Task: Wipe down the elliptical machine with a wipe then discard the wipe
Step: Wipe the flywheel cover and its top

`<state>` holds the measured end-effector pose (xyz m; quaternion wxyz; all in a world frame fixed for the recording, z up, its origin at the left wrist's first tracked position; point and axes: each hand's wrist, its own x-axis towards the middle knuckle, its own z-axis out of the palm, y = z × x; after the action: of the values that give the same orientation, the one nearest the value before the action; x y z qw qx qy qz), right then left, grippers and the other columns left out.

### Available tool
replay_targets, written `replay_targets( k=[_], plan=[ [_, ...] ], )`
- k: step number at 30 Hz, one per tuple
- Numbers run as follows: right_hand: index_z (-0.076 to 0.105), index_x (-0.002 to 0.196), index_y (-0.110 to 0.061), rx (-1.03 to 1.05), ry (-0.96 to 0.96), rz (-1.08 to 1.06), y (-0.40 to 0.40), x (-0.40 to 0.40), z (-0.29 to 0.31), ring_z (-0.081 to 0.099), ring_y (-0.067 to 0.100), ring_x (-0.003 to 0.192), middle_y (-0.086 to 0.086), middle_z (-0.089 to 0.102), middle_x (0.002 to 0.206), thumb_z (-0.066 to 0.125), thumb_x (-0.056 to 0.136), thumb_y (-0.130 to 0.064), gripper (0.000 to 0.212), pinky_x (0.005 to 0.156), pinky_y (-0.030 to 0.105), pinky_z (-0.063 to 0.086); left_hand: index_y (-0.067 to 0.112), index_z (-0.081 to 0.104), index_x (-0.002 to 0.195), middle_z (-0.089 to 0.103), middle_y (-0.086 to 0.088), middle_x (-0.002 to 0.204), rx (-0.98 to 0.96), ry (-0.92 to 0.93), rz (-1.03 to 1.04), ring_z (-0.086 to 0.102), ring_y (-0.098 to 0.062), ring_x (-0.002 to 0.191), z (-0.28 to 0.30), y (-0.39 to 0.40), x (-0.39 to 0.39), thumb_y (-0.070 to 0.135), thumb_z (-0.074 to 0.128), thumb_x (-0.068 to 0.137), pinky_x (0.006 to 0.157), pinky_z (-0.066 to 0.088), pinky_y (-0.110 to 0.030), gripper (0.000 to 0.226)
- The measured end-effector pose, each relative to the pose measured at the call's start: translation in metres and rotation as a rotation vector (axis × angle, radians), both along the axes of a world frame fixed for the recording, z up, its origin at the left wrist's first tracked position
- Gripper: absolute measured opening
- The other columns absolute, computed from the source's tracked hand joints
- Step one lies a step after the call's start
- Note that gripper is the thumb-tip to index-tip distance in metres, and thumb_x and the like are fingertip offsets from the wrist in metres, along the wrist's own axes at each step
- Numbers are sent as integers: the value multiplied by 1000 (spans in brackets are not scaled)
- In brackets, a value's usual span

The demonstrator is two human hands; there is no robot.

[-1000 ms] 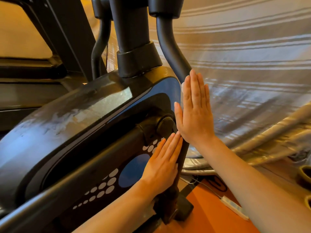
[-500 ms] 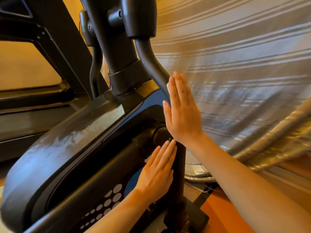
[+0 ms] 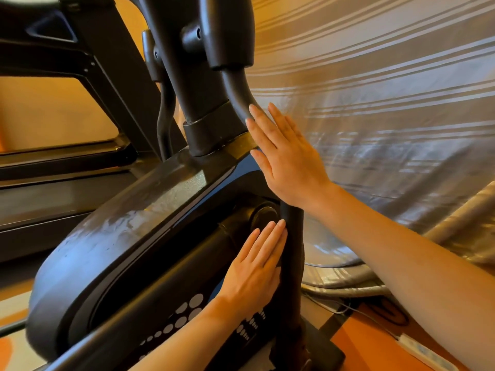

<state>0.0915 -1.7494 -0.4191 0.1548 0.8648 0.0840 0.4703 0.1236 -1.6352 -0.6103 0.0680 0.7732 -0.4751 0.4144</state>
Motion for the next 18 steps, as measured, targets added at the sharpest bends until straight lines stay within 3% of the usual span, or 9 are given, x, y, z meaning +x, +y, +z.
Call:
replay_targets(
  k=[2,7,10,15,18],
  plan=[
    [33,151,-9,-51,13,-2,-3,-5,-2,11,28,150,7,20,161,27,103,-32,53,122,43,14,11,19,155,8,-7,165,8,-32,-4,7,-23,152,4,2,1,37,44,97,124,6,-40,69],
    [35,149,-6,-164,59,-76,4,3,15,8,30,150,8,18,162,39,103,-21,49,120,43,9,10,23,154,13,-9,163,42,-72,14,11,-24,151,13,5,4,37,53,95,120,16,-44,72],
    [25,153,-7,-142,106,-122,15,14,27,-1,29,151,7,7,164,35,104,-20,51,120,41,1,10,29,153,17,-9,163,38,-75,31,12,-24,151,13,5,2,39,58,93,119,17,-43,73],
    [14,155,-8,-119,130,-142,14,9,25,-7,27,150,5,-1,164,40,95,-2,66,120,37,1,10,32,152,19,-8,162,14,-57,22,13,-23,150,11,4,1,40,64,89,122,16,-40,76],
    [8,156,-9,-91,142,-160,16,1,17,-10,27,150,4,-5,164,41,93,-1,71,120,36,2,10,25,154,7,-9,164,18,-64,7,11,-23,151,8,1,5,38,49,94,122,15,-40,70]
  ],
)
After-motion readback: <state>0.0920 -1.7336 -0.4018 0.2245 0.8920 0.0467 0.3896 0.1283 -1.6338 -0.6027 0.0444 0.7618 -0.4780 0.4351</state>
